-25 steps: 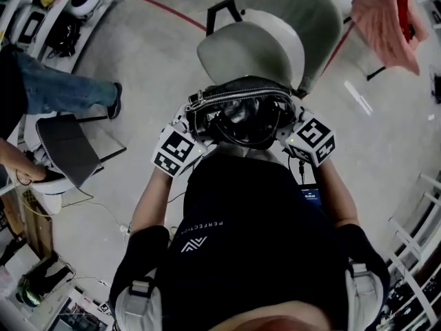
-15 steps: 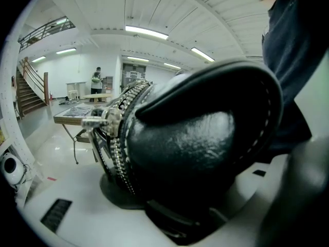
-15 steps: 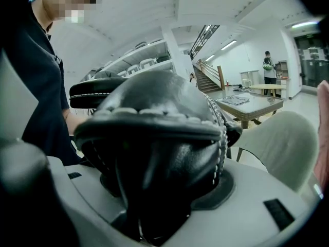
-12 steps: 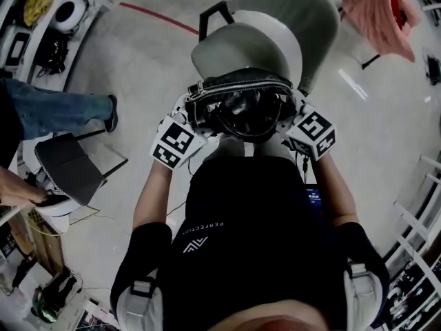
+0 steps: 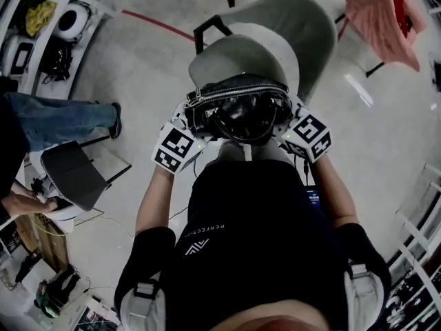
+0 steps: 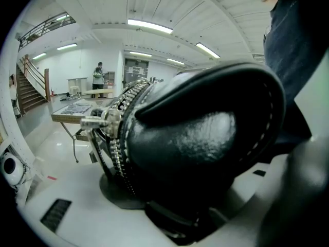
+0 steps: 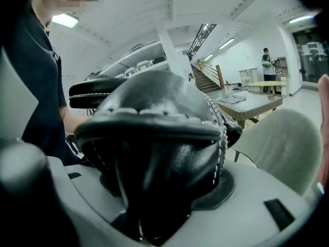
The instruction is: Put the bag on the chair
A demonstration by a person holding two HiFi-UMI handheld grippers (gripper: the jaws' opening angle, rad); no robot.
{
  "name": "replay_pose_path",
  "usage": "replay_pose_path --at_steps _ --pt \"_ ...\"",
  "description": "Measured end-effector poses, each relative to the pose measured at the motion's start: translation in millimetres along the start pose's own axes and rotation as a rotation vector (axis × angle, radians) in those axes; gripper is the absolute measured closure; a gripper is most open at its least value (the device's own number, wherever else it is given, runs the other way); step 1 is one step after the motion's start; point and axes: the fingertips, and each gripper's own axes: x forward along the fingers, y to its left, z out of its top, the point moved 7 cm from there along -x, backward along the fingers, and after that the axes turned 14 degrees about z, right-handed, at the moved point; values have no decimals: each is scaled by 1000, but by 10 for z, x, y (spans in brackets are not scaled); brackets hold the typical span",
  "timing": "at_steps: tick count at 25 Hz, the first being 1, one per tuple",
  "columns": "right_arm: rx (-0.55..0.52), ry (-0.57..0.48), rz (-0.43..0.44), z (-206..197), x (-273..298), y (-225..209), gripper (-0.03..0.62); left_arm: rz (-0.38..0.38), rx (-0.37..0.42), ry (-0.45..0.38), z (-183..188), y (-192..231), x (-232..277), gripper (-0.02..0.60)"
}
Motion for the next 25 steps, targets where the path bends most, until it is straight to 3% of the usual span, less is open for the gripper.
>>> replay_pose_path --at_steps 8,25 --pt "64 -9 25 -114 -126 -516 330 5 -1 48 140 78 501 304" --pt "24 71 121 -43 163 -1515 329 87 -110 93 42 563 1210 305"
